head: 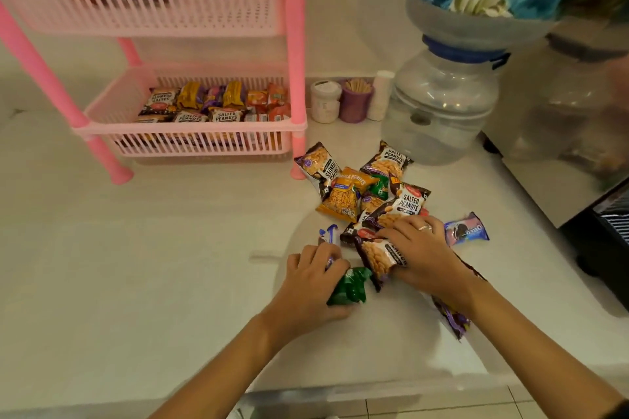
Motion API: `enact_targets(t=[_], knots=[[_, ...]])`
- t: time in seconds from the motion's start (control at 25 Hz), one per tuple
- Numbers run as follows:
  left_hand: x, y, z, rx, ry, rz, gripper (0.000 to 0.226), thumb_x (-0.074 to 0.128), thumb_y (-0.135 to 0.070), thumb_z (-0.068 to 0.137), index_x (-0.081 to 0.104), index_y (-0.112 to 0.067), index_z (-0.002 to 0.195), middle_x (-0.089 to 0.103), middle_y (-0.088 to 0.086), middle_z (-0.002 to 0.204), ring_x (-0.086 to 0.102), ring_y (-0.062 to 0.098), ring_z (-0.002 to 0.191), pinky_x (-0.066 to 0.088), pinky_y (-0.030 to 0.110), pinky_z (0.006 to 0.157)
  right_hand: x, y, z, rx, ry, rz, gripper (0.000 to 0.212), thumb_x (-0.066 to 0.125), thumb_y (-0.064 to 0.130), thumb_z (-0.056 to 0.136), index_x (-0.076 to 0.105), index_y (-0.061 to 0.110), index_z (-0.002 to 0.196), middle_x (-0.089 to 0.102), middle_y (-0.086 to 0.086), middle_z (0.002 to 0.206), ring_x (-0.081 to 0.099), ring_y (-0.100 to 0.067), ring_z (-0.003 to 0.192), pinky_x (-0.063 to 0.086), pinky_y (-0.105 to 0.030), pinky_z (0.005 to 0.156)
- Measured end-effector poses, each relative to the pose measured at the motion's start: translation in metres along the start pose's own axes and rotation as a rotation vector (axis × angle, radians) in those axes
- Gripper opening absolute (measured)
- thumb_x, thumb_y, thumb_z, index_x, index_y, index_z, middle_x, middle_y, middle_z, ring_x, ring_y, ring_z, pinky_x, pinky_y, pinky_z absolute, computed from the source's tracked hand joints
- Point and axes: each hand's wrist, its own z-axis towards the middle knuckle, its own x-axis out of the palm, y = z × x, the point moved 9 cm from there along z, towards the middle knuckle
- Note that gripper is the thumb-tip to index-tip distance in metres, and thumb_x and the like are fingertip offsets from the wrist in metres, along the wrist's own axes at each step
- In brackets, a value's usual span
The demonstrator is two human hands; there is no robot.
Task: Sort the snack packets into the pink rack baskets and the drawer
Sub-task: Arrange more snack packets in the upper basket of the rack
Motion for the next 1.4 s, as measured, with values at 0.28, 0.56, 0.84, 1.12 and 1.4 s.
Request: enact_targets(t=[0.28, 0.56, 0.84, 1.12, 1.4], knots=[[-0.057, 0.059, 0.02, -0.4, -0.17, -0.843, 0.032, 0.071, -0.035, 0.076, 0.043, -0.033, 0.09, 0.066, -0.013, 0.073, 0.061, 0.003, 0.056, 0.049, 0.021, 0.047, -0.051, -0.006, 0.028, 0.124, -0.233, 0.431, 0.052, 0.072, 0.037, 0.068, 0.059, 0.017, 0.114, 0.061, 0.005, 0.102, 0.057, -0.015, 0.098, 0.036, -0.036, 0.094], [-0.183, 0.128, 0.063, -0.439, -0.425, -0.867, 0.047, 0.059, -0.067, 0.073, 0.04, -0.037, 0.105, 0.065, -0.016, 0.086, 0.066, -0.003, 0.075, 0.053, 0.017, 0.061, -0.135, 0.015, 0.105, 0.169, -0.365, 0.79, 0.044, 0.071, 0.036, 0.071, 0.05, 0.042, 0.109, 0.06, 0.022, 0.098, 0.057, 0.006, 0.09, 0.043, -0.011, 0.07], [-0.336, 0.219, 0.123, -0.484, -0.53, -0.942, 0.038, 0.049, -0.045, 0.088, 0.029, -0.021, 0.11, 0.054, 0.004, 0.086, 0.063, 0.013, 0.051, 0.048, 0.02, 0.039, -0.27, 0.058, 0.224, 0.049, -0.71, 0.944, 0.04, 0.065, 0.034, 0.078, 0.039, 0.028, 0.108, 0.061, 0.009, 0.085, 0.057, 0.0, 0.067, 0.046, -0.016, 0.057], [-0.399, 0.324, 0.21, -0.678, -0.36, -0.718, 0.064, 0.039, -0.042, 0.09, 0.008, -0.013, 0.138, 0.054, 0.011, 0.077, 0.057, 0.019, 0.058, 0.045, 0.019, 0.034, -0.317, 0.064, 0.402, 0.19, -0.53, 0.807, 0.042, 0.055, 0.044, 0.084, 0.034, 0.013, 0.102, 0.052, 0.001, 0.077, 0.053, -0.016, 0.065, 0.037, -0.031, 0.052], [-0.351, 0.392, 0.288, -0.754, 0.062, -0.234, 0.079, 0.046, -0.023, 0.096, -0.012, -0.005, 0.147, 0.054, 0.029, 0.117, 0.063, 0.035, 0.092, 0.058, 0.038, 0.068, -0.254, 0.051, 0.53, 0.361, -0.072, 0.432, 0.042, 0.06, 0.041, 0.085, 0.041, 0.008, 0.069, 0.046, -0.001, 0.058, 0.042, -0.013, 0.046, 0.029, -0.021, 0.038]])
